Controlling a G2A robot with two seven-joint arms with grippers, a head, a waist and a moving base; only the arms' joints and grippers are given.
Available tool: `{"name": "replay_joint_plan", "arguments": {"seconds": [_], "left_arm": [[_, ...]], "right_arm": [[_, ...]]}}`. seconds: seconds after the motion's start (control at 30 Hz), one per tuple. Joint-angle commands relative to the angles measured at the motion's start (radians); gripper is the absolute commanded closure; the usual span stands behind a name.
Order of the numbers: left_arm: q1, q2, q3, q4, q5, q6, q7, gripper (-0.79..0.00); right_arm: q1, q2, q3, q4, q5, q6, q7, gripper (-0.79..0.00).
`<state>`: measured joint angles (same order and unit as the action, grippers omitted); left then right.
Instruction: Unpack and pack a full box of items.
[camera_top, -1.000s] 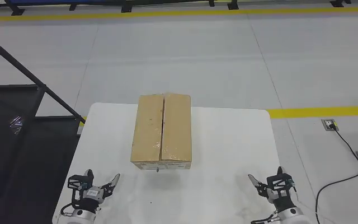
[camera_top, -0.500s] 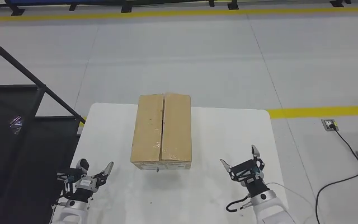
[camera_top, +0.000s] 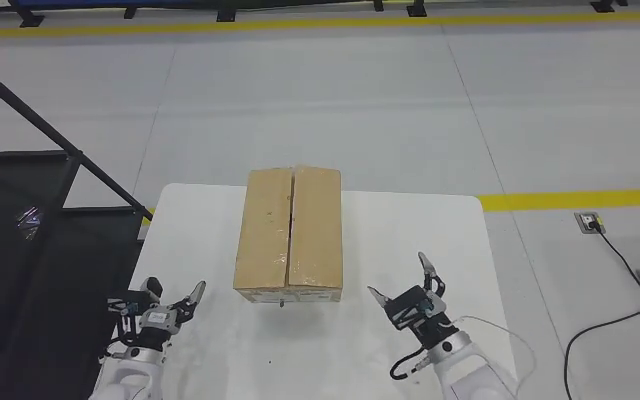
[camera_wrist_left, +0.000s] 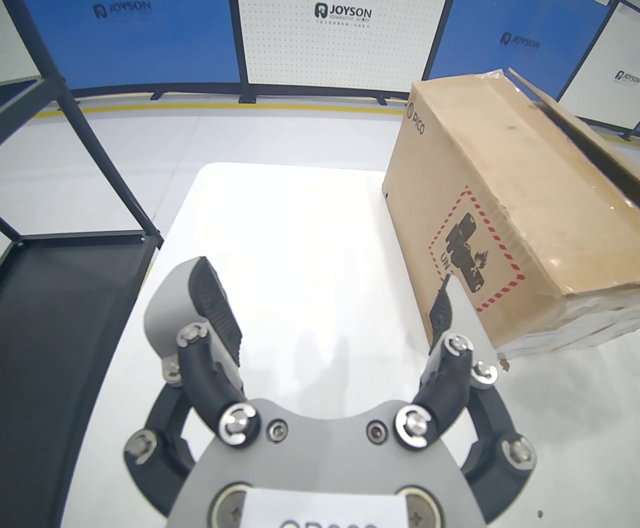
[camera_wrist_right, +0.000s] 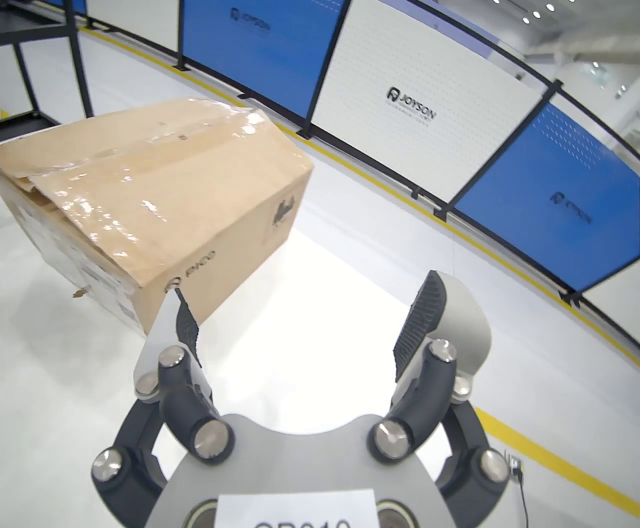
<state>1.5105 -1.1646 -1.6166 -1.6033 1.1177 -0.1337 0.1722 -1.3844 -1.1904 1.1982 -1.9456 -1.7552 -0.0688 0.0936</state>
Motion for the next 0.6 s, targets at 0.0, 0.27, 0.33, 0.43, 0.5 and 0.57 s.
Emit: {"name": "replay_joint_plan", "arguments": {"seconds": [0.0, 0.27, 0.33, 0.43, 0.5, 0.57], "left_arm": [[-0.027, -0.003, 0.018, 0.021, -0.006, 0.001, -0.007, -0.785], [-0.096, -0.013, 0.086, 0.079, 0.007, -0.006, -0.010, -0.785], [-0.102, -0.015, 0.096, 0.085, 0.012, -0.009, -0.010, -0.785], [-0.115, -0.018, 0.113, 0.093, 0.023, -0.014, -0.011, -0.785], [-0.123, -0.019, 0.126, 0.096, 0.037, -0.011, -0.008, -0.785], [-0.127, -0.022, 0.142, 0.098, 0.046, -0.014, -0.010, -0.785]], "right_arm": [[0.052, -0.007, -0.055, 0.020, -0.052, -0.010, 0.036, -0.785], [0.158, -0.037, -0.168, 0.083, -0.114, 0.016, 0.090, -0.785], [0.155, -0.039, -0.164, 0.087, -0.106, 0.021, 0.079, -0.785], [0.145, -0.039, -0.152, 0.089, -0.099, 0.017, 0.060, -0.785], [0.136, -0.039, -0.143, 0.086, -0.099, 0.014, 0.050, -0.785], [0.126, -0.038, -0.134, 0.082, -0.104, 0.013, 0.041, -0.785]]}}
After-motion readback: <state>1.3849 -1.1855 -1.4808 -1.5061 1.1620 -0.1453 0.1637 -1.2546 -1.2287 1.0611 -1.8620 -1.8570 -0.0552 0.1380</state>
